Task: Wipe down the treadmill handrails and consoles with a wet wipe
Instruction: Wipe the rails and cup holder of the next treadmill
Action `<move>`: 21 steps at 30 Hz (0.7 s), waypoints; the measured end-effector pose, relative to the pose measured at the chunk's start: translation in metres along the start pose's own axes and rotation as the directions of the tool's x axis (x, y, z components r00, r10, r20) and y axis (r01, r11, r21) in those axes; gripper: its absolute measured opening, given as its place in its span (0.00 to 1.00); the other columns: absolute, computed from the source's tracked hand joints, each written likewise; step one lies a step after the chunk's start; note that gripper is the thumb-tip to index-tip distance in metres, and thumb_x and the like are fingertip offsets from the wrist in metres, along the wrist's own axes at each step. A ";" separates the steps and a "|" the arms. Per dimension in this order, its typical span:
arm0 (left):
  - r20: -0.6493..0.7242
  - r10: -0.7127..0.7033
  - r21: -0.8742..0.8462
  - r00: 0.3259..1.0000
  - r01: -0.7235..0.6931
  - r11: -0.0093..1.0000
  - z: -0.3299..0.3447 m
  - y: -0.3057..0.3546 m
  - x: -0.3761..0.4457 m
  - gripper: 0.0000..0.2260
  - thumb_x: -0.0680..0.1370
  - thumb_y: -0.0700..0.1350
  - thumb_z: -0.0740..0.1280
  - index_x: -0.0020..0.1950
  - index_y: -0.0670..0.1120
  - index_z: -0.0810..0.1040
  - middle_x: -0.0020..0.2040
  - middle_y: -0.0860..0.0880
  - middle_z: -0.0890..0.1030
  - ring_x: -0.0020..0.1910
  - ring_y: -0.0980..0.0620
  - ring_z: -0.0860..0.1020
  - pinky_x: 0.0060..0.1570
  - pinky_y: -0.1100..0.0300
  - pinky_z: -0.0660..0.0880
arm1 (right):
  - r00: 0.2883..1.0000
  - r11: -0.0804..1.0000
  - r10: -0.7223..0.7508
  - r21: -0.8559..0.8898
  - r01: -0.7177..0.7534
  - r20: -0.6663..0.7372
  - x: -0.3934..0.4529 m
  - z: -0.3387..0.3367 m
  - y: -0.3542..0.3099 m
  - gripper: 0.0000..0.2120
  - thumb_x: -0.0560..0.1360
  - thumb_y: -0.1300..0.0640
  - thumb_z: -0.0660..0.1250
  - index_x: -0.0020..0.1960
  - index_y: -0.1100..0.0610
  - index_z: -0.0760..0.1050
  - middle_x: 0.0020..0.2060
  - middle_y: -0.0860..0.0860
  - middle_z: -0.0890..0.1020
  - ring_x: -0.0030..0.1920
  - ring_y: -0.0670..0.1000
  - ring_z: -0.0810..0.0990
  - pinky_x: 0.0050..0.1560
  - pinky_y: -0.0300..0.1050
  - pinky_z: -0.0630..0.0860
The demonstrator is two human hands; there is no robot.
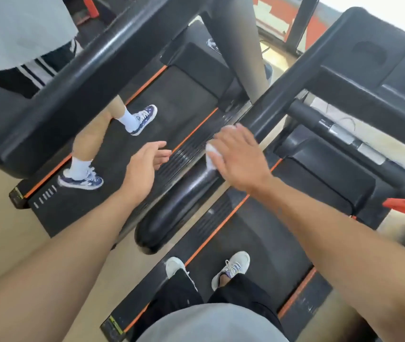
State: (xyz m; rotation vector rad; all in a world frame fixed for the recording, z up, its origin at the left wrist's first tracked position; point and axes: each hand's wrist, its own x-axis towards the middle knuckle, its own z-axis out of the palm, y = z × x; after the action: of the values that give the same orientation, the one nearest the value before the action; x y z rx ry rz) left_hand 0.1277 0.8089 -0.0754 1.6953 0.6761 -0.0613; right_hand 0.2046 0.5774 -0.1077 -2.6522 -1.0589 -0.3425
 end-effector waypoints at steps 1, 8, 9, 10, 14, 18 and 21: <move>-0.020 -0.025 -0.024 0.999 0.025 0.999 -0.007 -0.010 -0.006 0.12 0.78 0.52 0.60 0.52 0.53 0.83 0.50 0.50 0.87 0.55 0.46 0.83 0.63 0.48 0.75 | 0.993 0.992 0.122 -0.043 -0.122 0.003 0.006 -0.004 0.023 0.15 0.84 0.50 0.56 0.59 0.53 0.79 0.58 0.51 0.80 0.69 0.57 0.72 0.78 0.54 0.55; -0.068 -0.091 -0.095 0.994 0.084 0.992 -0.046 -0.082 -0.057 0.16 0.84 0.43 0.55 0.57 0.43 0.82 0.53 0.45 0.86 0.54 0.49 0.83 0.54 0.60 0.77 | 0.965 0.991 -0.114 -0.035 0.125 0.235 -0.003 -0.007 -0.094 0.21 0.84 0.46 0.52 0.47 0.54 0.79 0.41 0.51 0.80 0.50 0.57 0.77 0.72 0.57 0.65; -0.066 -0.097 -0.103 0.993 0.090 0.991 -0.050 -0.089 -0.061 0.15 0.84 0.43 0.55 0.57 0.44 0.82 0.53 0.45 0.86 0.53 0.50 0.82 0.52 0.62 0.76 | 0.930 0.974 -0.220 0.007 0.228 0.294 -0.014 -0.004 -0.124 0.21 0.84 0.45 0.51 0.48 0.54 0.78 0.42 0.52 0.79 0.49 0.58 0.77 0.68 0.56 0.68; -0.069 -0.106 -0.110 0.992 0.098 0.989 -0.056 -0.095 -0.064 0.15 0.84 0.43 0.55 0.55 0.46 0.83 0.52 0.46 0.86 0.53 0.51 0.82 0.53 0.60 0.75 | 0.892 0.948 -0.308 0.035 0.315 0.331 -0.021 0.001 -0.149 0.21 0.84 0.44 0.51 0.50 0.55 0.78 0.43 0.52 0.79 0.48 0.58 0.76 0.63 0.56 0.69; -0.050 -0.126 -0.082 0.991 0.122 0.989 -0.072 -0.104 -0.077 0.16 0.83 0.42 0.55 0.54 0.48 0.82 0.52 0.47 0.86 0.56 0.49 0.82 0.61 0.52 0.76 | 0.690 0.751 -0.605 -0.004 0.661 0.396 -0.038 0.014 -0.194 0.14 0.82 0.48 0.59 0.56 0.54 0.79 0.51 0.51 0.79 0.55 0.57 0.74 0.66 0.56 0.68; -0.007 -0.049 0.017 0.999 0.049 0.999 -0.090 -0.110 -0.091 0.17 0.77 0.55 0.55 0.54 0.55 0.82 0.51 0.56 0.86 0.57 0.56 0.81 0.65 0.49 0.74 | 0.581 0.555 -0.714 -0.190 0.810 0.390 -0.062 0.026 -0.186 0.17 0.82 0.60 0.52 0.69 0.58 0.70 0.66 0.55 0.71 0.72 0.62 0.64 0.77 0.61 0.55; 0.058 0.054 0.083 0.997 -0.059 0.995 -0.095 -0.108 -0.100 0.17 0.79 0.57 0.55 0.57 0.55 0.81 0.53 0.60 0.84 0.58 0.60 0.80 0.66 0.50 0.73 | 0.682 0.684 -0.655 -0.127 0.718 0.327 -0.077 0.037 -0.172 0.24 0.83 0.60 0.49 0.79 0.54 0.62 0.79 0.53 0.62 0.80 0.60 0.54 0.80 0.59 0.50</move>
State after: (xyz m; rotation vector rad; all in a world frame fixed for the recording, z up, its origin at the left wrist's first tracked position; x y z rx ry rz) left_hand -0.0353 0.8644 -0.1068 1.7862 0.5911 -0.0980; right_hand 0.0344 0.6609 -0.1399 -2.4053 -2.2562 -0.2812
